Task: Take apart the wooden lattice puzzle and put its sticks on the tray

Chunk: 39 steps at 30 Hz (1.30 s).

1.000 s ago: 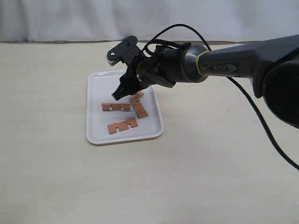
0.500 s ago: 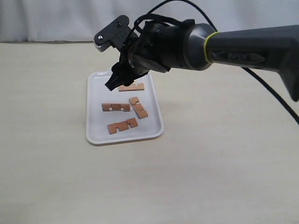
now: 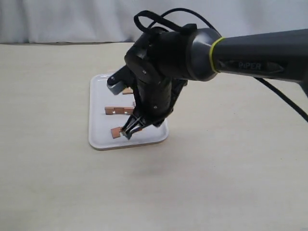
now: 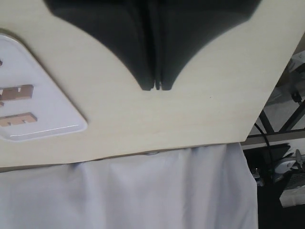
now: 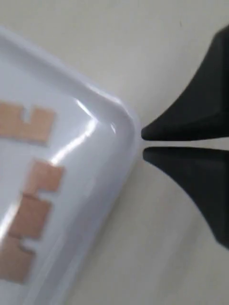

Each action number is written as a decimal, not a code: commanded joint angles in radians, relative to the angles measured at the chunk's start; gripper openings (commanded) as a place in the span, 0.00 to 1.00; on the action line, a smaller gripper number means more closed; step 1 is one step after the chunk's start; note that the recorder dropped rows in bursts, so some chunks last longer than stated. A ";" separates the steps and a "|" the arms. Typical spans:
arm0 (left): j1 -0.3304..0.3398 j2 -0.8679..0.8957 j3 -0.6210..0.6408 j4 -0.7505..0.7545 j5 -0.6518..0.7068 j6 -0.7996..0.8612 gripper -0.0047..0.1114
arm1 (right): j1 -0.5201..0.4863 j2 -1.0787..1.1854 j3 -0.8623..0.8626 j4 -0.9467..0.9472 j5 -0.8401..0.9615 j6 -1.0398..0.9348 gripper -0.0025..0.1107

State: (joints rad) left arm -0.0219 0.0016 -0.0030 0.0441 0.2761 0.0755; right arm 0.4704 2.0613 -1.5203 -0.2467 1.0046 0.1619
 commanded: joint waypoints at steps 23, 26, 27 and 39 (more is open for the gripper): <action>-0.002 -0.002 0.003 -0.002 0.001 0.001 0.04 | -0.636 -0.818 0.562 0.226 -0.187 -0.042 0.06; -0.002 -0.002 0.003 -0.002 0.001 0.001 0.04 | -0.668 -0.959 0.640 0.043 -0.271 0.002 0.06; -0.002 -0.002 0.003 -0.002 0.001 0.001 0.04 | -0.668 -0.986 0.666 0.001 -0.291 0.015 0.06; -0.002 -0.002 0.003 -0.002 0.001 0.001 0.04 | -0.668 -1.499 1.005 -0.204 -0.652 0.295 0.06</action>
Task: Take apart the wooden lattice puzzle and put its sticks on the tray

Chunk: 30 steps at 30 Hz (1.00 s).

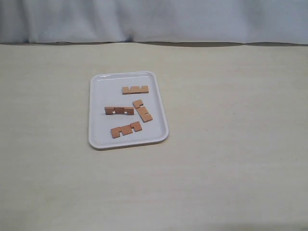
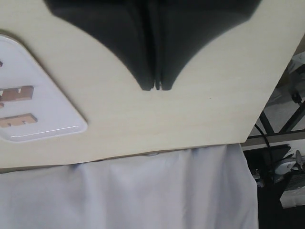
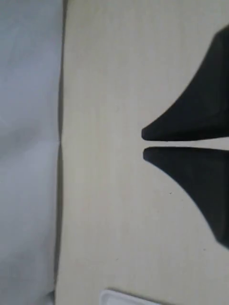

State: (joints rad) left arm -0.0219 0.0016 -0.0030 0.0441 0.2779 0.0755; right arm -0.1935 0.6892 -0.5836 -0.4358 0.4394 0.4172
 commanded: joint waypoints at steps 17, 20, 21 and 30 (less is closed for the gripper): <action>-0.002 -0.002 0.003 0.001 -0.010 0.001 0.04 | -0.004 -0.689 0.230 -0.044 -0.222 0.057 0.06; -0.002 -0.002 0.003 0.001 -0.008 0.001 0.04 | -0.002 -0.689 0.208 -0.044 -0.180 0.057 0.06; -0.002 -0.002 0.003 0.001 -0.008 0.001 0.04 | -0.002 -0.689 0.205 -0.044 -0.180 0.057 0.06; -0.002 -0.002 0.003 0.001 -0.008 0.001 0.04 | -0.002 -0.689 0.200 0.028 -0.110 0.057 0.06</action>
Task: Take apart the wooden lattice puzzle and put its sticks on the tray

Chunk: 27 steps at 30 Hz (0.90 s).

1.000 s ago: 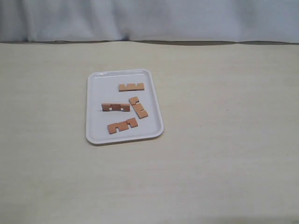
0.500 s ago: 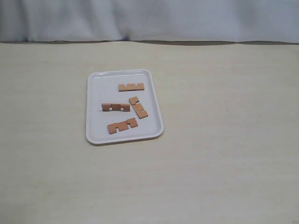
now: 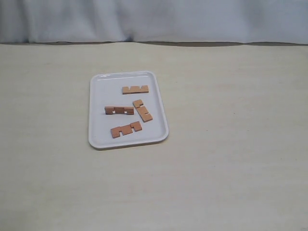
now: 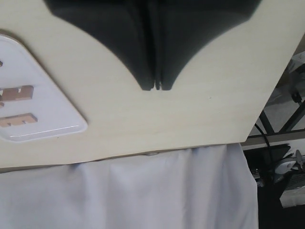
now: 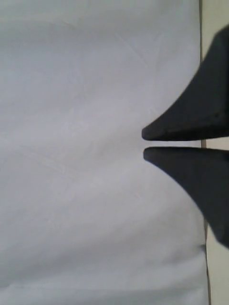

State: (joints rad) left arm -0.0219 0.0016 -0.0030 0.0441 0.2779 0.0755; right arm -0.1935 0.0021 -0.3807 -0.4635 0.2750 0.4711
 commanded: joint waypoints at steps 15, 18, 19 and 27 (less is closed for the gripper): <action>-0.002 -0.002 0.003 -0.001 -0.004 0.001 0.04 | -0.002 -0.002 0.215 0.067 -0.134 0.022 0.06; -0.002 -0.002 0.003 -0.001 -0.004 0.001 0.04 | -0.002 -0.002 0.300 0.067 -0.200 0.022 0.06; -0.002 -0.002 0.003 -0.001 -0.004 0.001 0.04 | -0.002 -0.002 0.319 0.067 -0.215 0.022 0.06; -0.002 -0.002 0.003 -0.001 -0.004 0.001 0.04 | -0.002 -0.002 0.381 0.206 -0.282 -0.158 0.06</action>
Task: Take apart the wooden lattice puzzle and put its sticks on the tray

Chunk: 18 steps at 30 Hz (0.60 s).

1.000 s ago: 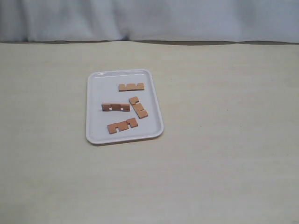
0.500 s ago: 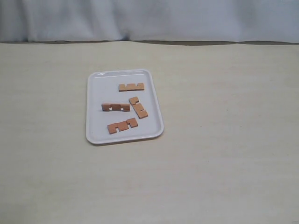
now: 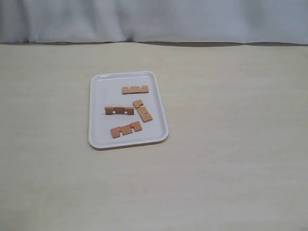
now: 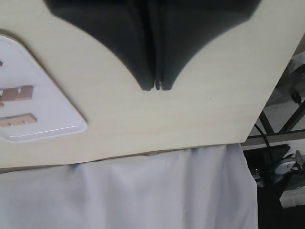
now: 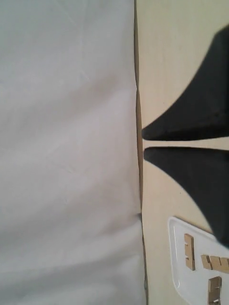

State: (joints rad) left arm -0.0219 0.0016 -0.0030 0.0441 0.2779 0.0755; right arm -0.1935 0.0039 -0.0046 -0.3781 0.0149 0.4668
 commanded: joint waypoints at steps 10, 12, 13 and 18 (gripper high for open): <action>-0.002 -0.002 0.003 -0.001 -0.004 0.001 0.04 | -0.002 -0.004 0.005 0.445 0.152 -0.429 0.06; -0.002 -0.002 0.003 -0.001 -0.004 0.001 0.04 | -0.002 -0.004 0.005 0.445 0.223 -0.429 0.06; -0.002 -0.002 0.003 -0.001 -0.009 0.001 0.04 | -0.002 -0.004 0.005 0.445 0.229 -0.419 0.06; -0.002 -0.002 0.003 0.001 -0.010 0.001 0.04 | -0.002 -0.004 0.005 0.438 0.328 -0.419 0.06</action>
State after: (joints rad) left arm -0.0219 0.0016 -0.0030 0.0441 0.2779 0.0755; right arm -0.1935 0.0039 -0.0025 0.0593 0.2949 0.0534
